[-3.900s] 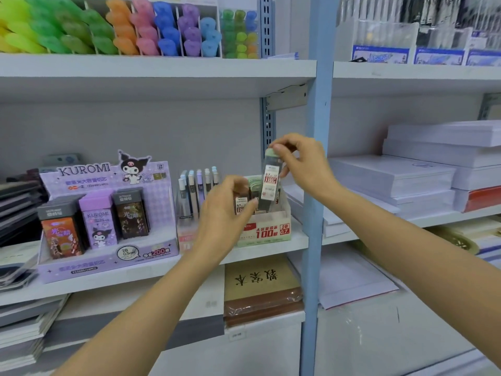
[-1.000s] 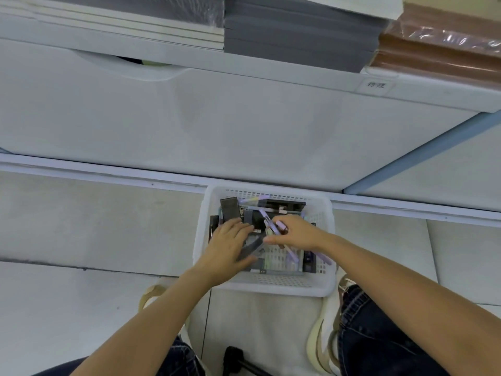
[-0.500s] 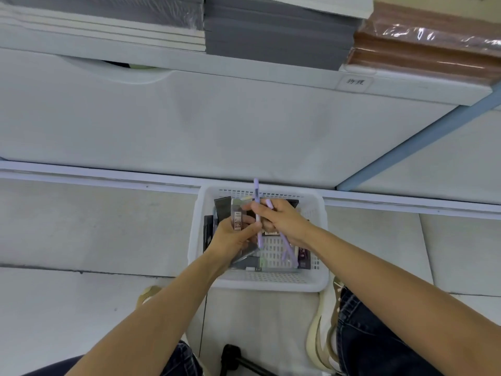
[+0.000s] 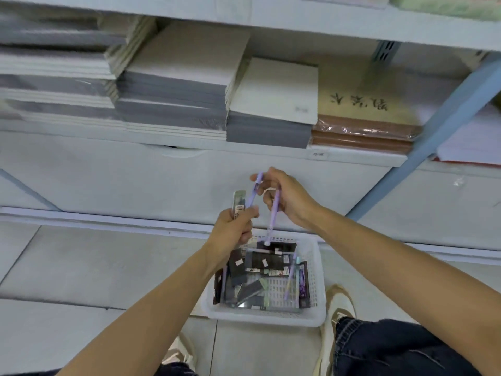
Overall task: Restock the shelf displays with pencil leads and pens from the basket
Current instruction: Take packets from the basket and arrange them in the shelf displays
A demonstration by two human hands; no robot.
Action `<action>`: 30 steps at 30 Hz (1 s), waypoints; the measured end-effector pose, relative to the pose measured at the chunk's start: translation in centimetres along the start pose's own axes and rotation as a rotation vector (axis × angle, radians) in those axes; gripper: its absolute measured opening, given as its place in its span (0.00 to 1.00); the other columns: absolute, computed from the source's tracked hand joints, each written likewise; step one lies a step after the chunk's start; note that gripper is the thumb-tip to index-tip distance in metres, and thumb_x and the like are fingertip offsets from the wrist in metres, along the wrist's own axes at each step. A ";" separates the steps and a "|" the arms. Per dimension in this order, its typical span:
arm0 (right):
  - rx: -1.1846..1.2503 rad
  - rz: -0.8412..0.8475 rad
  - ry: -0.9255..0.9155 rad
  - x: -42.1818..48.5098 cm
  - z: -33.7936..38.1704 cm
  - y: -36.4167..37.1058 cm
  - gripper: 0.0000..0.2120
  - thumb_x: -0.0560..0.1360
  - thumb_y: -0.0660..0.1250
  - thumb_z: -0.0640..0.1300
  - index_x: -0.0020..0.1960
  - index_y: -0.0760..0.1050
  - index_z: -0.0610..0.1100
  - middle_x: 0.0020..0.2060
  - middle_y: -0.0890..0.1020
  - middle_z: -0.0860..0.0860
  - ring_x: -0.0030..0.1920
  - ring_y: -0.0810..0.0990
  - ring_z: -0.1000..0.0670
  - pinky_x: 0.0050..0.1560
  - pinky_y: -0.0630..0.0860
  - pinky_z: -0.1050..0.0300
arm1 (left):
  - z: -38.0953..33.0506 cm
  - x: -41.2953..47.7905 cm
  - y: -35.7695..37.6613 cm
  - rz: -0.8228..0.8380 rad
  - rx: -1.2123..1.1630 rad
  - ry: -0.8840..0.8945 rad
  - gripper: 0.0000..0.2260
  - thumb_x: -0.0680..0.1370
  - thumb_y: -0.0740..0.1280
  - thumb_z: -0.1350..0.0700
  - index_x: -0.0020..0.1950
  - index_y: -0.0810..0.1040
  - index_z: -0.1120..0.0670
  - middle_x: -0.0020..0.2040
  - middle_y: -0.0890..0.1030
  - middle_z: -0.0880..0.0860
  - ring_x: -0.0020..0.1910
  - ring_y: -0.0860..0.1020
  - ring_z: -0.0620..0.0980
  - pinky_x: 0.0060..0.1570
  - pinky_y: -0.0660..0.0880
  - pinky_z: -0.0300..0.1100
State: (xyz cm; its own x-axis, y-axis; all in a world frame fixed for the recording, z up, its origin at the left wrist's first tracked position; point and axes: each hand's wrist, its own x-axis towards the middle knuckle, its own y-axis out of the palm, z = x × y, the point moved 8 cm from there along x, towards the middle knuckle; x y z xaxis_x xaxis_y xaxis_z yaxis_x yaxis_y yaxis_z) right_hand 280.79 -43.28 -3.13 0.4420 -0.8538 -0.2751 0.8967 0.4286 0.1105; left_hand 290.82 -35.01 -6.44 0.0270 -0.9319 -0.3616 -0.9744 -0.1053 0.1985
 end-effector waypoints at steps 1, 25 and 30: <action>-0.025 -0.010 -0.025 -0.3 1.7 0.0 0.23 0.84 0.49 0.51 0.57 0.78 0.37 0.37 0.76 0.47 0.27 0.67 0.54 0.28 0.61 0.61 | -1.4 -0.8 0.4 0.037 0.018 0.040 0.12 0.77 0.69 0.52 0.38 0.74 0.57 0.24 0.62 0.46 0.23 0.58 0.45 0.24 0.56 0.35; -0.250 -0.319 -1.048 -16.4 42.0 -4.7 0.07 0.79 0.65 0.37 0.56 0.77 0.38 0.44 0.85 0.45 0.44 0.84 0.50 0.46 0.80 0.59 | -33.6 -8.8 7.3 0.046 0.007 0.696 0.06 0.81 0.63 0.56 0.54 0.76 0.57 0.26 0.63 0.46 0.25 0.59 0.44 0.22 0.57 0.33; -0.499 -0.440 -0.967 -13.9 43.8 -5.7 0.09 0.78 0.66 0.37 0.56 0.77 0.34 0.47 0.84 0.39 0.42 0.84 0.50 0.44 0.81 0.60 | -35.9 -8.0 7.6 0.009 0.079 0.751 0.07 0.81 0.65 0.52 0.55 0.78 0.54 0.31 0.69 0.47 0.26 0.66 0.42 0.22 0.62 0.30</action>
State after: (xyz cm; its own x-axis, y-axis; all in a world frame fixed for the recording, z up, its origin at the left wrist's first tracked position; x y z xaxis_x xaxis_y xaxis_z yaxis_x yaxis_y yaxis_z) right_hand 270.52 -46.78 41.88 0.1231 -0.7344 0.6675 0.9630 -0.0740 -0.2590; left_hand 291.19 -40.79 30.66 0.1363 -0.9218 0.3630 -0.9877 -0.0979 0.1222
